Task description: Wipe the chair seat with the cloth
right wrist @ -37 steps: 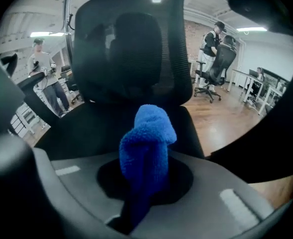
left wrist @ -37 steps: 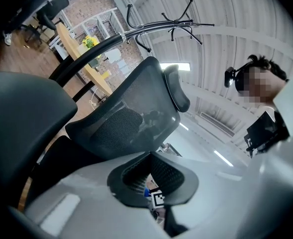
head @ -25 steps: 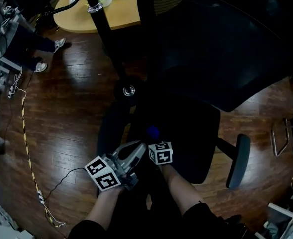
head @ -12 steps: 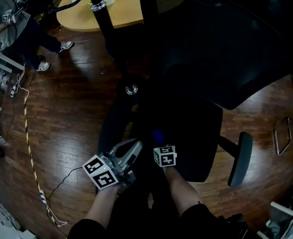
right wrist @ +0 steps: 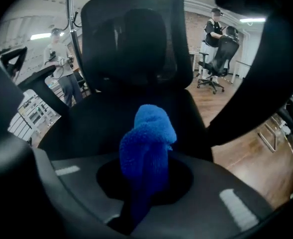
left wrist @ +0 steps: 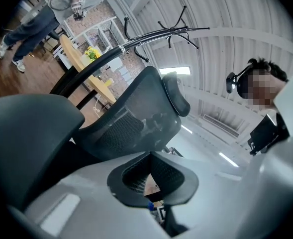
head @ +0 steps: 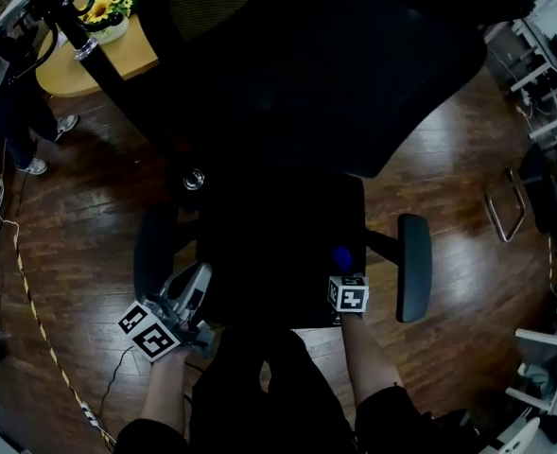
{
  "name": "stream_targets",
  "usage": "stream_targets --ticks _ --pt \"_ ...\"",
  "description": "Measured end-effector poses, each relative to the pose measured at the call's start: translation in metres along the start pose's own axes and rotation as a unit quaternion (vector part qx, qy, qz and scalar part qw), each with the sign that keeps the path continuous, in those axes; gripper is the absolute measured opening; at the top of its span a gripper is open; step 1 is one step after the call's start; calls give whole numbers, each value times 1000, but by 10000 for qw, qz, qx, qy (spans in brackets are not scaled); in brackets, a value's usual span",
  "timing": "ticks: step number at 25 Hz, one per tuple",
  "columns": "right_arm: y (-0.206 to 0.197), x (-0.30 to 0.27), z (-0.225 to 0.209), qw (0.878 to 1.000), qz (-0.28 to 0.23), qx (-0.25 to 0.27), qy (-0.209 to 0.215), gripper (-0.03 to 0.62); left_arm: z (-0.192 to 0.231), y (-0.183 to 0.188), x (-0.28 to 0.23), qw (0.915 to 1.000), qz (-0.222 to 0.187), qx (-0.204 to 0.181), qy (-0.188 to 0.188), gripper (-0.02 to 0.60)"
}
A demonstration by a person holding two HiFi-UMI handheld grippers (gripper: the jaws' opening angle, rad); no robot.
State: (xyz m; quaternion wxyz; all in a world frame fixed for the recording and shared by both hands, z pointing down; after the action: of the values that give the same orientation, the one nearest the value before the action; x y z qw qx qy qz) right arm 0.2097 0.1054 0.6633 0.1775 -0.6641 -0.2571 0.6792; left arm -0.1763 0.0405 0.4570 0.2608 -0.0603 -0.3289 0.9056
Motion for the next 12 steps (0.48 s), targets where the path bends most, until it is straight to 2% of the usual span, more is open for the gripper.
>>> stream_targets --ticks 3,8,10,12 --pt "-2 9 -25 9999 -12 -25 -126 35 -3 -6 -14 9999 109 -26 -108 -9" --pt "-5 7 -27 9993 34 143 -357 35 -9 -11 -25 9999 86 -88 -82 -9" --pt "-2 8 -16 9997 16 -12 -256 35 -11 -10 -25 9999 58 -148 -35 -9" --pt "4 10 14 9999 -35 19 103 35 -14 -12 -22 9999 58 -151 -33 -9"
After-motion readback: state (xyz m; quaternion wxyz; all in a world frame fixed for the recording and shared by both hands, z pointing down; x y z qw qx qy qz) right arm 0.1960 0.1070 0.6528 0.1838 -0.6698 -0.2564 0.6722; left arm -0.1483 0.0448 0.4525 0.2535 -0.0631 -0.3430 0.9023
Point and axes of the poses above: the fingertips, and each gripper's own axes: x backward along the fingers, z to its left, y out of its top, the point moved 10 cm from there along x, backward along the fingers, and after that the axes turned 8 degrees about -y, right-handed, at the moved point
